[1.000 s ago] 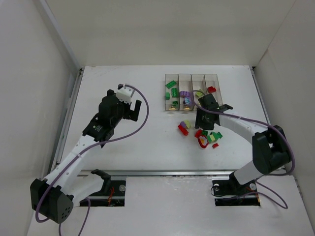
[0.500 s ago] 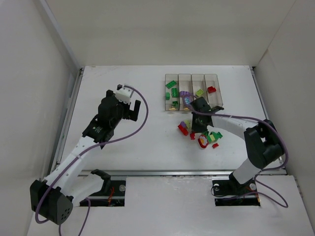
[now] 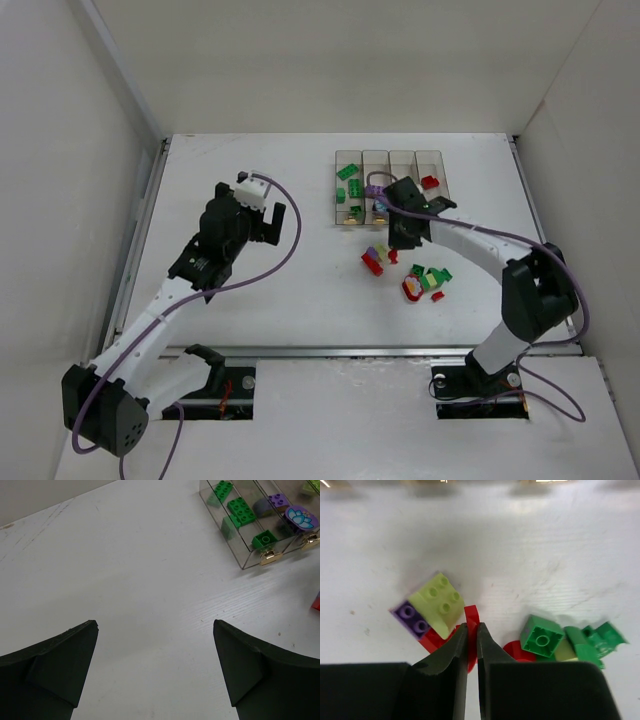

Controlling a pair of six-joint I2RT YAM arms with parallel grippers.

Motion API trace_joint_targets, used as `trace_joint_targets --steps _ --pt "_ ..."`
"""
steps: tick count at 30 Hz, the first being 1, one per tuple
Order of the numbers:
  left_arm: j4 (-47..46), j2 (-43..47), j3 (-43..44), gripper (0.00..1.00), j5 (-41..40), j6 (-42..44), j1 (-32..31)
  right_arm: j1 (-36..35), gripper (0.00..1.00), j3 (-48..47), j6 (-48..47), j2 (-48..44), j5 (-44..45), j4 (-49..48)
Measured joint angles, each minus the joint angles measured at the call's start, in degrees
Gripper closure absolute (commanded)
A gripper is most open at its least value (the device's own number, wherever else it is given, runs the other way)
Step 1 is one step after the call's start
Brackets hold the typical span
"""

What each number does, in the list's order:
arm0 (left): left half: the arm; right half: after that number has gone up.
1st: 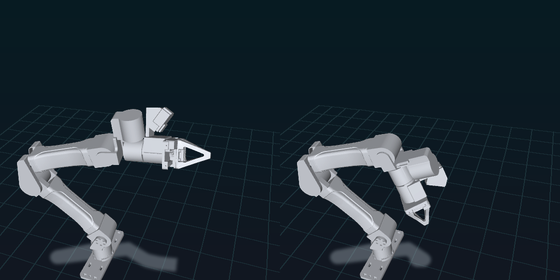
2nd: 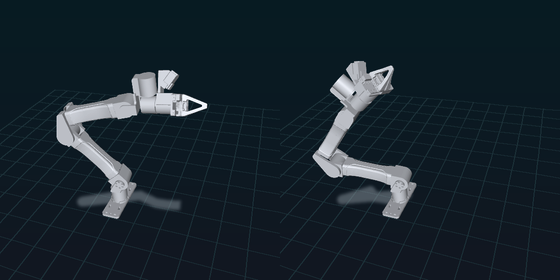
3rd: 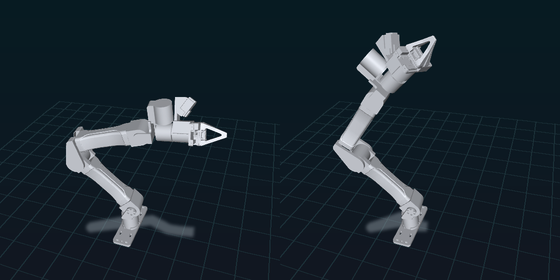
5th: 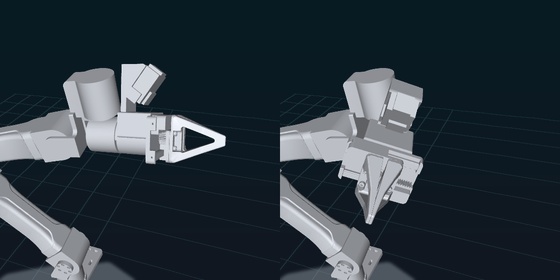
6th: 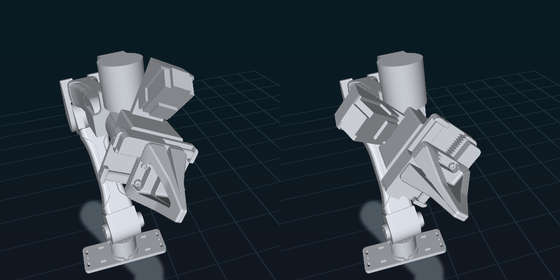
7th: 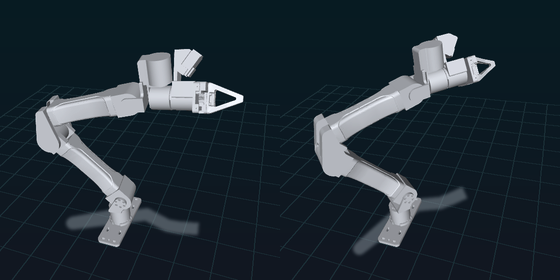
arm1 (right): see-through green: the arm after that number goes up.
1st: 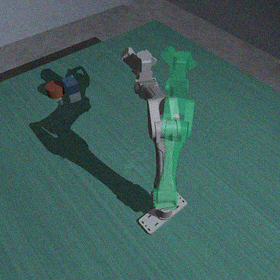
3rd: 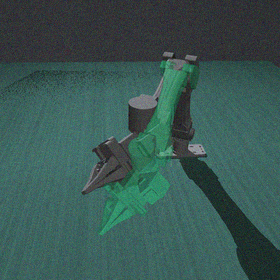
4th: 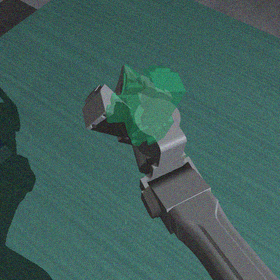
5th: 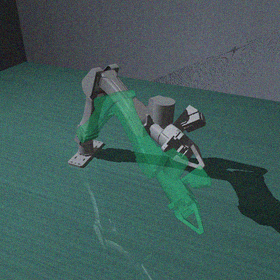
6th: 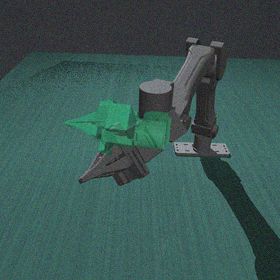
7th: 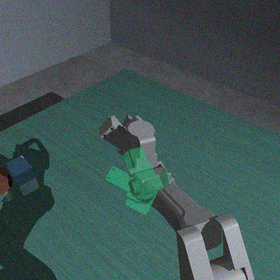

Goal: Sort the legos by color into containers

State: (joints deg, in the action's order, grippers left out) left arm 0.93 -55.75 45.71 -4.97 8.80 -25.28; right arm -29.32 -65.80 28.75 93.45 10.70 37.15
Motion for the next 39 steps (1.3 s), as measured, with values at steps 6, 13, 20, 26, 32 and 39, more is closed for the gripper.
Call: trace_joint_targets --steps 6,13,20,26,32,39 --pt "-0.8 -1.1 -0.7 0.00 -1.2 0.1 0.0 5.2 1.00 -14.0 -7.6 -1.4 6.3 2.1" --pt "-1.6 -5.3 -0.7 0.00 -4.2 0.8 0.0 18.2 1.00 -40.0 -22.0 16.4 10.4 -3.1" --pt "-1.6 -10.1 0.5 0.00 -5.3 1.2 2.0 21.0 0.77 -45.5 -29.0 31.8 11.4 -1.9" --pt "-2.1 -11.9 1.6 0.00 -5.1 1.2 2.8 21.1 0.17 -45.7 -30.9 34.6 10.3 -0.1" --pt "-2.5 -11.5 1.7 0.00 -4.4 1.2 2.8 21.1 0.11 -45.0 -31.3 30.2 8.4 0.8" --pt "-3.5 -4.5 -0.3 0.00 -2.7 1.4 2.9 16.7 0.11 -29.6 -27.6 4.0 1.9 1.8"
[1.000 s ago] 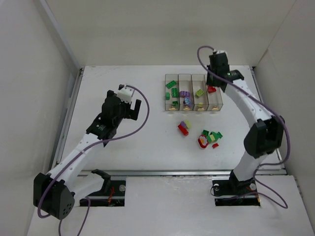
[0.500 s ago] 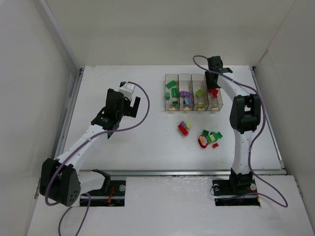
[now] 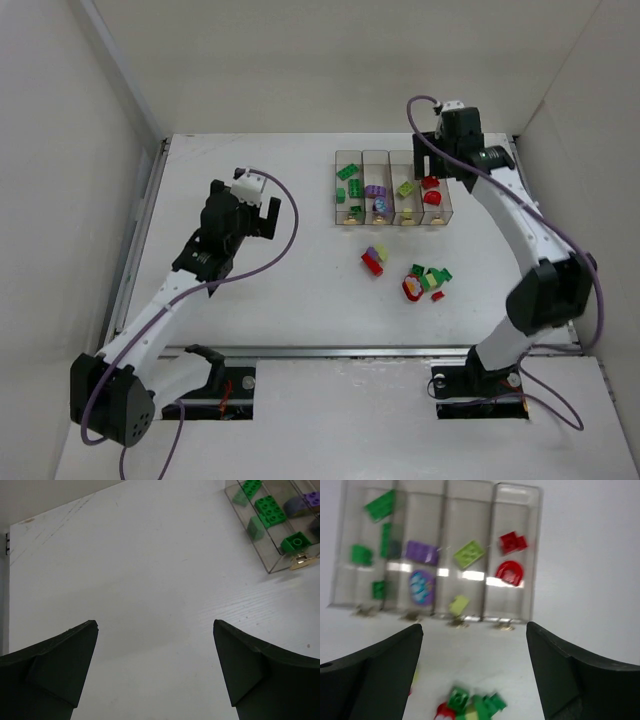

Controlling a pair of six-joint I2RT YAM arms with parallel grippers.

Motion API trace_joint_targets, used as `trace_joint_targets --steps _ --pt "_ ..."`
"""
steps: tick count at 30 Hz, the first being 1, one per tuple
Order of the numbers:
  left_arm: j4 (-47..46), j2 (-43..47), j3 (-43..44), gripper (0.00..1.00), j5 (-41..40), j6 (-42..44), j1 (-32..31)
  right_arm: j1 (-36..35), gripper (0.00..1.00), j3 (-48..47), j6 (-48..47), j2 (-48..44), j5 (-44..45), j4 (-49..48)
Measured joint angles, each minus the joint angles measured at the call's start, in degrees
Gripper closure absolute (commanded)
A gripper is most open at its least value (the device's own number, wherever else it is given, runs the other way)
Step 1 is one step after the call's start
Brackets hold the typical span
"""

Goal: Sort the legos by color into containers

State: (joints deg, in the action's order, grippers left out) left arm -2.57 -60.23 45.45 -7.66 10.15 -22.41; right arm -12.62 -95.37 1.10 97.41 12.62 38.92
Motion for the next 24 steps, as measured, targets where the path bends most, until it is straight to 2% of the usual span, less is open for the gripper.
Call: trace_joint_targets --steps 3,5,9,13,24 --pt "-0.8 3.5 -2.6 0.00 2.8 1.1 0.0 -5.4 0.11 10.0 2.9 -10.6 -4.9 -1.4" --pt "-0.4 5.0 -4.0 0.00 5.4 1.7 0.0 -10.3 0.11 17.2 4.2 -14.2 -8.0 -2.0" --pt "1.2 6.1 -4.9 0.00 10.0 2.3 0.0 -19.5 0.11 25.4 5.4 -10.9 -12.1 -2.5" --pt "3.0 7.2 -5.0 0.00 13.4 2.4 0.0 -22.9 0.25 26.0 4.6 -5.9 -14.1 -3.3" --pt "7.4 11.1 -5.0 0.00 16.0 2.4 0.1 -22.3 0.19 24.8 0.3 -2.4 -9.8 -3.0"
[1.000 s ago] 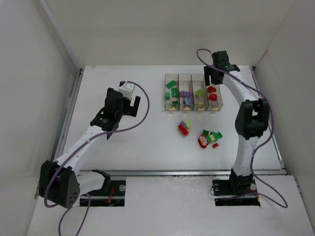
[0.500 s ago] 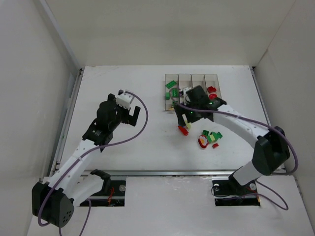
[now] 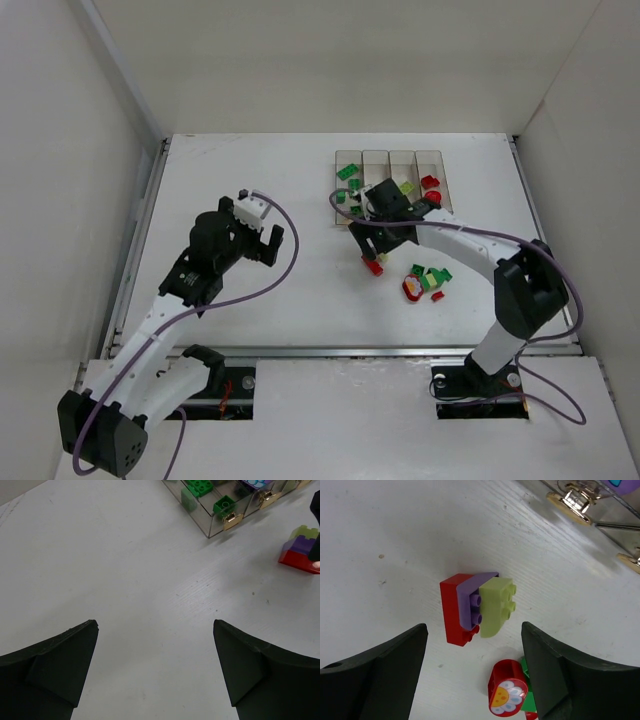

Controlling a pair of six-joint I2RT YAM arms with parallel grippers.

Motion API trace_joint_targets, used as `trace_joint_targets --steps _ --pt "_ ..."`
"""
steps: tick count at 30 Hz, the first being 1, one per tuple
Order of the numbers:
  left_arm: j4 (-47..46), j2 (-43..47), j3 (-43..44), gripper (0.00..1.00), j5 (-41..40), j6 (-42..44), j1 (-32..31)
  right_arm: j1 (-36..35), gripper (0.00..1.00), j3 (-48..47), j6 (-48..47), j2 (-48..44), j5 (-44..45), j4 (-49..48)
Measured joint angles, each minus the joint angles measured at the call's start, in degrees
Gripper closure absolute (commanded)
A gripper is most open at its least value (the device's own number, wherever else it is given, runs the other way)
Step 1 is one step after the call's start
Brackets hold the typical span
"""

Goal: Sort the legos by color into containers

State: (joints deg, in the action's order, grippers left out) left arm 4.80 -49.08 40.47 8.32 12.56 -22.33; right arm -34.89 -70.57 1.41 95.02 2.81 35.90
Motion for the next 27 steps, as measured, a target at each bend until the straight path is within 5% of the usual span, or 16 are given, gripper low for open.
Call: trace_joint_targets --steps 8,18,27 --pt "1.4 0.2 0.0 0.00 0.6 0.0 0.2 0.0 0.23 -0.2 -1.5 7.6 0.1 -0.5" --pt "1.9 0.1 0.0 0.00 2.3 0.0 0.3 0.0 0.67 -1.4 -0.5 8.9 0.0 -2.2" --pt "3.1 0.1 0.8 0.00 11.3 0.8 0.3 -2.5 0.71 2.3 -1.6 -0.2 -4.9 -5.6"
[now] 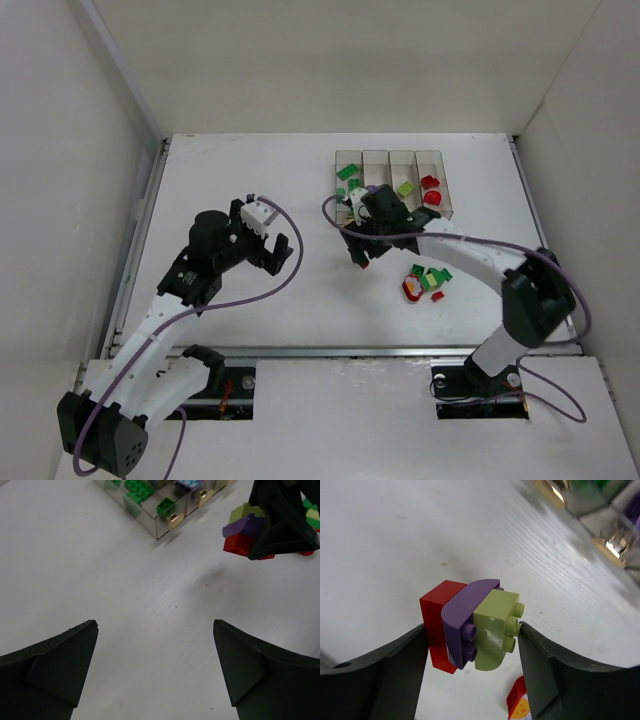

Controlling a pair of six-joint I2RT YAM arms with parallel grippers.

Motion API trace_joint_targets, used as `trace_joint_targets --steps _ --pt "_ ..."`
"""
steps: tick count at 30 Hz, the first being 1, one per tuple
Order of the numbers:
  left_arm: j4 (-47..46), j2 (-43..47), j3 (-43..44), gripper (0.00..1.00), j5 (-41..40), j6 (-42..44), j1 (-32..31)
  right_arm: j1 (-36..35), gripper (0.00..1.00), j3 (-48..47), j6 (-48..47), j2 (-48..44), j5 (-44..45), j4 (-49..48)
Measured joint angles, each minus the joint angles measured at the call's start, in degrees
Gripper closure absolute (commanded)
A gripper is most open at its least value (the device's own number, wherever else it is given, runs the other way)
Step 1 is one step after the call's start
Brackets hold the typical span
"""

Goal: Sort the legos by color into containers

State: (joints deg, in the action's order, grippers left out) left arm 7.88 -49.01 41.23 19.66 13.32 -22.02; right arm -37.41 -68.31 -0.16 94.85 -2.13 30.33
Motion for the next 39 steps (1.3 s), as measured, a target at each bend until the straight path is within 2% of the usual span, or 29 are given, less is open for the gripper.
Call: trace_joint_targets --steps 4,9,14,19,28,31,34,39 --pt "0.0 -0.8 3.1 0.00 7.5 0.0 0.0 -5.4 0.84 4.0 -3.2 -15.3 -1.1 -6.7" --pt "-1.9 -5.1 10.8 0.00 19.4 -1.1 0.0 -10.1 0.84 7.0 -9.7 -27.7 0.0 -16.8" --pt "-5.6 -10.1 17.8 0.00 27.9 -6.9 0.0 -10.3 0.84 7.3 -14.4 -28.1 2.2 -19.3" --pt "-7.3 -12.3 19.5 0.00 35.5 -12.0 -0.2 -10.9 0.84 7.3 -16.5 -27.8 4.3 -19.3" --pt "-4.8 -20.8 21.2 0.00 34.8 -13.4 -2.0 -12.4 0.84 7.3 -16.9 -27.8 5.5 -19.8" --pt "-4.8 -23.2 21.8 0.09 34.5 -14.6 -1.9 -12.9 0.84 7.3 -16.7 -27.8 5.6 -20.0" --pt "-5.0 -24.6 23.3 0.12 34.6 -15.3 -1.9 -13.5 0.84 7.3 -16.5 -27.8 5.8 -20.3" --pt "-5.0 -25.7 24.0 0.31 36.1 -15.5 -2.1 -14.1 0.84 7.3 -15.8 -27.8 6.0 -20.5"
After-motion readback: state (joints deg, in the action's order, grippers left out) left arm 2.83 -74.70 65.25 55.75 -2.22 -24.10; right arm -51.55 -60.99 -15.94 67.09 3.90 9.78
